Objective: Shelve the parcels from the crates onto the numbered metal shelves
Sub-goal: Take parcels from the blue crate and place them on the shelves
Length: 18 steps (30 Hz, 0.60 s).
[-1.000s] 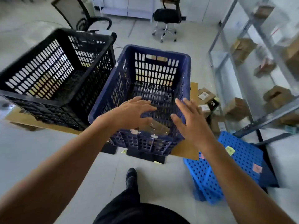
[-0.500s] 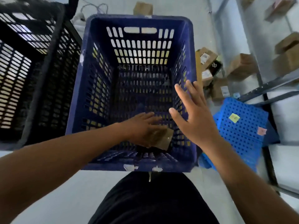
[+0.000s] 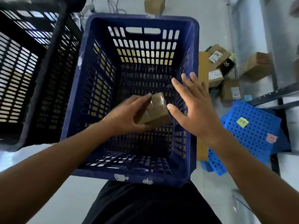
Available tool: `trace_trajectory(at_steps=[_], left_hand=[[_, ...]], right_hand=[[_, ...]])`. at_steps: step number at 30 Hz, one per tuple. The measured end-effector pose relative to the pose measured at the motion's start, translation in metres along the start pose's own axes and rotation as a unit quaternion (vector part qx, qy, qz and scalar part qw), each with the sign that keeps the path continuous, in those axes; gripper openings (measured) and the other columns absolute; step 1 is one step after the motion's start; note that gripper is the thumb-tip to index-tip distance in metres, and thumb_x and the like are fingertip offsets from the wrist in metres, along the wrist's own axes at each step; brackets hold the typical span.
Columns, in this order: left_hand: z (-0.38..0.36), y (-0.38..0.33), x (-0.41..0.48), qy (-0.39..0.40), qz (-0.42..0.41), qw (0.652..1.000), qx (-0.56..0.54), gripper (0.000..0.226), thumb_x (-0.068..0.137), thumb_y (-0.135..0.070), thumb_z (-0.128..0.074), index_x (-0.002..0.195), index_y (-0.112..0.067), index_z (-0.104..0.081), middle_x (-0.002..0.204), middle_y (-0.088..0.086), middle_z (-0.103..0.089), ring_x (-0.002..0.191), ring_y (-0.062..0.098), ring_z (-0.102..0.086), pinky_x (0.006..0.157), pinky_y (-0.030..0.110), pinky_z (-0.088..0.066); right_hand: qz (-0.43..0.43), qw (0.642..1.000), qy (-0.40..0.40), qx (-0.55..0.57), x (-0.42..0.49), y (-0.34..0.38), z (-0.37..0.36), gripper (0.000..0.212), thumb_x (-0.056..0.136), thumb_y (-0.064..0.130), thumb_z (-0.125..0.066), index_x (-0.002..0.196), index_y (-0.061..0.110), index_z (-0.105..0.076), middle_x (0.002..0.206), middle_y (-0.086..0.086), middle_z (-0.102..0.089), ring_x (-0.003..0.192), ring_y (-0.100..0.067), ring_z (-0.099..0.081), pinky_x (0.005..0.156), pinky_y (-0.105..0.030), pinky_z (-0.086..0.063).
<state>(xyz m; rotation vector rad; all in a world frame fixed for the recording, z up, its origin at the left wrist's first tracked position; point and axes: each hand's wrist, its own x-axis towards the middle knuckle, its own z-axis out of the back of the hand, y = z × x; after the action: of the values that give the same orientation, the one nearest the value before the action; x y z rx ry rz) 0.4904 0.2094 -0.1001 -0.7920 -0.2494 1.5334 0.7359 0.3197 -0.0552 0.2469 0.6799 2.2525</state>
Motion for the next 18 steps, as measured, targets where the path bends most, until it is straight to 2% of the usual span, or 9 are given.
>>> trace_trajectory(at_steps=[3, 6, 9, 10, 11, 13, 15, 16, 18], left_hand=[[0.038, -0.011, -0.004, -0.111, 0.018, 0.987, -0.118, 0.111, 0.067, -0.07, -0.08, 0.157, -0.052, -0.017, 0.145, -0.023, -0.039, 0.123, -0.003, -0.047, 0.1, 0.027, -0.046], [0.069, -0.02, -0.013, -0.198, 0.004, 0.949, -0.247, 0.105, 0.068, -0.062, -0.085, 0.153, -0.054, -0.024, 0.14, -0.028, -0.048, 0.119, -0.007, -0.056, 0.086, 0.012, -0.051], [0.088, -0.03, -0.026, -0.225, -0.028, 0.926, -0.3, 0.096, 0.071, -0.06, -0.084, 0.149, -0.061, -0.028, 0.138, -0.021, -0.05, 0.117, -0.005, -0.059, 0.085, 0.02, -0.056], [0.093, -0.032, -0.031, -0.224, -0.043, 0.921, -0.315, 0.092, 0.073, -0.059, -0.083, 0.148, -0.061, -0.03, 0.137, -0.02, -0.052, 0.117, -0.003, -0.061, 0.087, 0.024, -0.057], [0.097, -0.033, -0.036, -0.221, -0.058, 0.914, -0.334, 0.088, 0.075, -0.058, -0.082, 0.148, -0.059, -0.033, 0.135, -0.019, -0.053, 0.116, -0.001, -0.062, 0.085, 0.026, -0.059], [0.103, -0.034, -0.046, -0.211, -0.085, 0.896, -0.381, 0.08, 0.077, -0.056, -0.08, 0.147, -0.056, -0.039, 0.132, -0.014, -0.058, 0.113, 0.002, -0.064, 0.081, 0.023, -0.058], [0.103, -0.032, -0.058, -0.189, -0.099, 0.874, -0.437, 0.073, 0.079, -0.055, -0.077, 0.144, -0.055, -0.044, 0.132, -0.004, -0.061, 0.112, 0.007, -0.066, 0.079, 0.023, -0.057], [0.102, -0.032, -0.062, -0.176, -0.104, 0.863, -0.462, 0.069, 0.08, -0.054, -0.075, 0.143, -0.053, -0.047, 0.13, 0.001, -0.063, 0.111, 0.011, -0.067, 0.078, 0.024, -0.057], [0.099, -0.031, -0.072, -0.143, -0.112, 0.849, -0.496, 0.064, 0.08, -0.053, -0.073, 0.141, -0.048, -0.052, 0.123, 0.004, -0.067, 0.106, 0.014, -0.068, 0.078, 0.026, -0.056]], right_hand=[[-0.017, 0.999, -0.002, -0.029, 0.002, 0.012, 0.005, 0.077, 0.099, 0.066, -0.036, 0.166, 0.029, -0.025, 0.173, -0.003, -0.021, 0.162, -0.017, 0.002, 0.129, -0.051, 0.011], [-0.037, 0.999, -0.04, 0.0, 0.0, 0.032, 0.006, 0.079, 0.098, 0.07, -0.034, 0.166, 0.033, -0.023, 0.173, 0.005, -0.022, 0.161, -0.009, 0.004, 0.129, -0.045, 0.013], [-0.081, 0.982, -0.062, 0.159, -0.004, 0.062, 0.005, 0.074, 0.096, 0.069, -0.047, 0.162, 0.048, -0.019, 0.155, 0.052, -0.012, 0.154, 0.011, 0.007, 0.129, -0.041, -0.003], [-0.092, 0.972, -0.077, 0.204, -0.005, 0.074, 0.004, 0.073, 0.096, 0.068, -0.051, 0.16, 0.053, -0.018, 0.15, 0.058, -0.011, 0.154, 0.012, 0.003, 0.129, -0.041, -0.008], [-0.101, 0.961, -0.103, 0.236, -0.006, 0.087, 0.003, 0.074, 0.095, 0.068, -0.053, 0.159, 0.056, -0.017, 0.153, 0.054, -0.015, 0.155, 0.009, -0.005, 0.129, -0.04, -0.014], [-0.125, 0.926, -0.156, 0.32, -0.006, 0.112, -0.001, 0.084, 0.092, 0.065, -0.057, 0.161, 0.053, -0.013, 0.165, 0.027, -0.03, 0.154, 0.003, -0.024, 0.125, -0.037, -0.029], [-0.134, 0.891, -0.176, 0.396, -0.008, 0.134, -0.006, 0.088, 0.092, 0.056, -0.061, 0.166, 0.038, -0.016, 0.165, 0.008, -0.039, 0.151, -0.006, -0.036, 0.122, -0.044, -0.037], [-0.124, 0.887, -0.178, 0.407, -0.012, 0.143, -0.009, 0.083, 0.095, 0.05, -0.059, 0.166, 0.029, -0.022, 0.162, 0.003, -0.044, 0.149, -0.01, -0.041, 0.12, -0.045, -0.04], [-0.101, 0.884, -0.191, 0.414, -0.023, 0.16, -0.018, 0.067, 0.1, 0.034, -0.054, 0.16, 0.013, -0.033, 0.147, 0.003, -0.059, 0.137, -0.008, -0.055, 0.11, -0.032, -0.047]])
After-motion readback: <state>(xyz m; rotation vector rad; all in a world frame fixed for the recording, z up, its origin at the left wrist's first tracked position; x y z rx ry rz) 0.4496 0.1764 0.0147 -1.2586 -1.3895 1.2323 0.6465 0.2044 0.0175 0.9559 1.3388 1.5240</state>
